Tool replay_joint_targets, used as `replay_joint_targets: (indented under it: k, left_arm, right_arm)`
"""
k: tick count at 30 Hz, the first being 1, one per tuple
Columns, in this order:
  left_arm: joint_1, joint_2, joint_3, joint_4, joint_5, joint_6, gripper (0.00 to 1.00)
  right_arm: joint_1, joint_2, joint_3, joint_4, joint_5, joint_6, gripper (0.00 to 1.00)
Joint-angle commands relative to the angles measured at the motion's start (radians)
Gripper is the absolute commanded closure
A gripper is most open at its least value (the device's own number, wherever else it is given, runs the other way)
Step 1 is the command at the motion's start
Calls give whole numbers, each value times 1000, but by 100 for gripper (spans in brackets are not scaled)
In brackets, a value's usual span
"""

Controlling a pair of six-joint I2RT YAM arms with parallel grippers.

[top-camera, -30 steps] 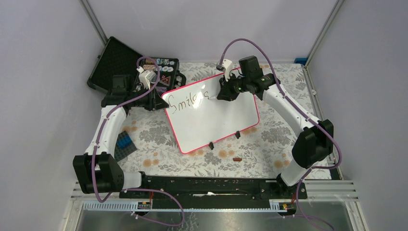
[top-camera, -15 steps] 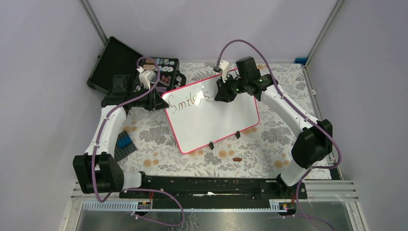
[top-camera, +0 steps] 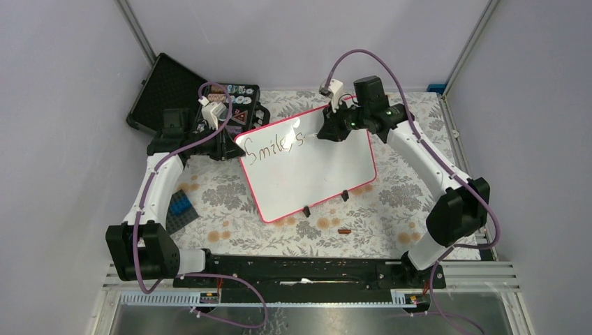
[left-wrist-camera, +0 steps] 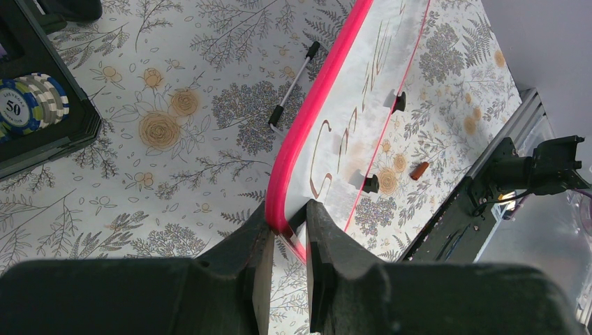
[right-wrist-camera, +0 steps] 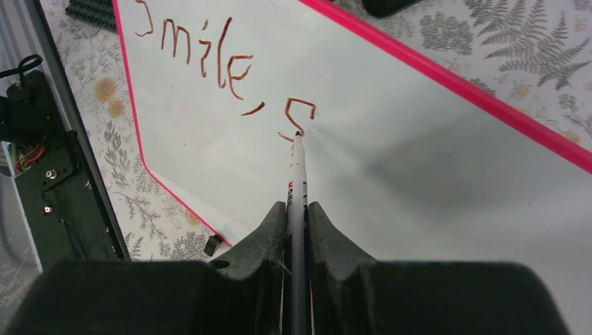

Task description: Write a sentence on the whiteboard

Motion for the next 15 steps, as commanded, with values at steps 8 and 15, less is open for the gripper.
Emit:
replay_joint_targets:
  k: [8, 15]
  left_arm:
    - [-12, -27, 10, 59, -43, 52, 100]
    - [-13, -27, 8, 59, -46, 52, 100]
  right_arm:
    - [-27, -32, 64, -4, -2, -19, 100]
    - [-27, -10, 77, -7, 1, -19, 100]
